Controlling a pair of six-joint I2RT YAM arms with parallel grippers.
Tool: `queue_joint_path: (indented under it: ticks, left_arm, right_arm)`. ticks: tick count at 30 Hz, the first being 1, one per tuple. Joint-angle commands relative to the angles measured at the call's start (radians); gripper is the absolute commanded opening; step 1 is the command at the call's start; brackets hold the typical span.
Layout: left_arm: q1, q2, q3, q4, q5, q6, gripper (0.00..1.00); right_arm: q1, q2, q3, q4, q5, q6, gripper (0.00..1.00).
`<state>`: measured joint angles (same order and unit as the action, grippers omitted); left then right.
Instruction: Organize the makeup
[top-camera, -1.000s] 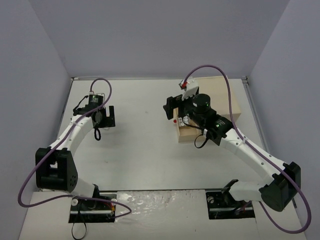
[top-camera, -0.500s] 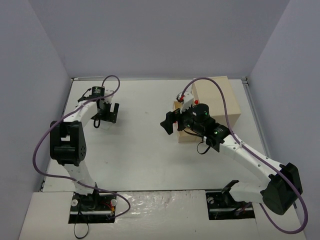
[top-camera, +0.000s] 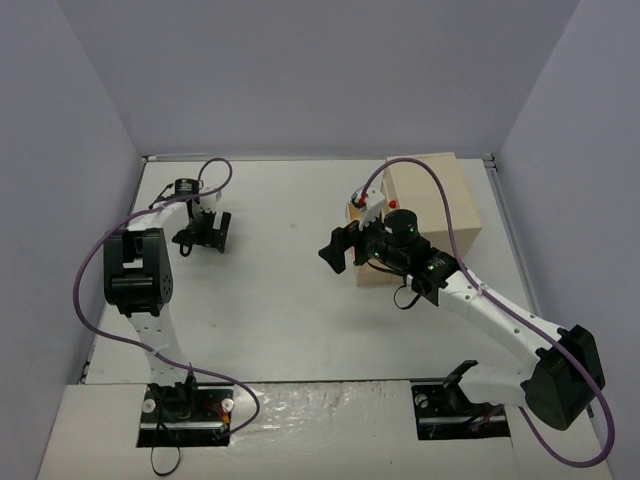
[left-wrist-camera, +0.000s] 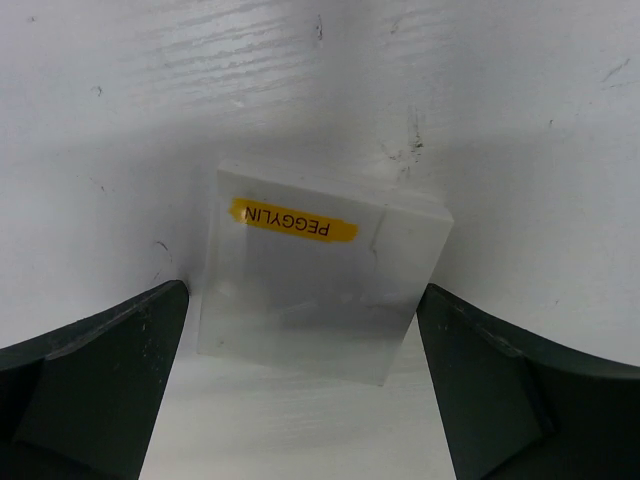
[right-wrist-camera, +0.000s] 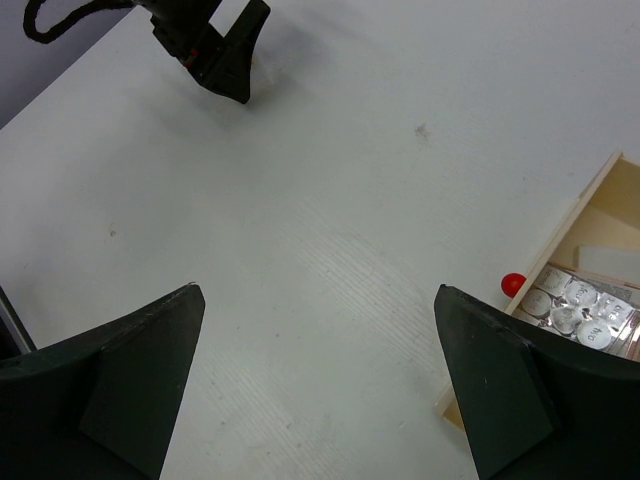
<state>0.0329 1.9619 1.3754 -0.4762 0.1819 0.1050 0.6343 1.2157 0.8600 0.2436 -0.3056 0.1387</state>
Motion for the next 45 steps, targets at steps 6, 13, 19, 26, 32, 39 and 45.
queue_joint_path:
  ticks: [6, 13, 19, 26, 32, 39, 45]
  left_arm:
    - [-0.014, 0.011, -0.026, 0.067, 0.068, -0.006, 0.91]
    - [-0.022, -0.019, -0.049, 0.073, 0.171, -0.055, 0.72]
    - [-0.073, -0.066, -0.080, 0.080, 0.189, -0.092, 0.53]
    - [-0.208, -0.187, -0.110, 0.092, 0.152, -0.137, 0.45]
    - [-0.320, -0.368, -0.197, 0.180, 0.147, -0.144, 0.45]
    - [-0.432, -0.580, -0.264, 0.233, 0.193, -0.108, 0.45]
    - [-0.518, -0.734, -0.324, 0.290, 0.242, -0.053, 0.45]
  right_arm:
    - [-0.010, 0.007, 0.003, 0.098, -0.029, 0.008, 0.97]
    - [-0.010, 0.011, 0.005, 0.107, -0.030, 0.036, 0.97]
    - [-0.010, -0.009, -0.009, 0.106, -0.021, 0.050, 0.97]
    - [-0.010, 0.006, 0.016, 0.081, -0.013, 0.101, 0.97]
    - [-0.015, 0.023, 0.075, 0.014, 0.023, 0.185, 0.96]
    - [-0.037, 0.051, 0.166, -0.065, -0.012, 0.304, 0.92]
    - [-0.038, 0.097, 0.248, -0.079, -0.064, 0.350, 0.87]
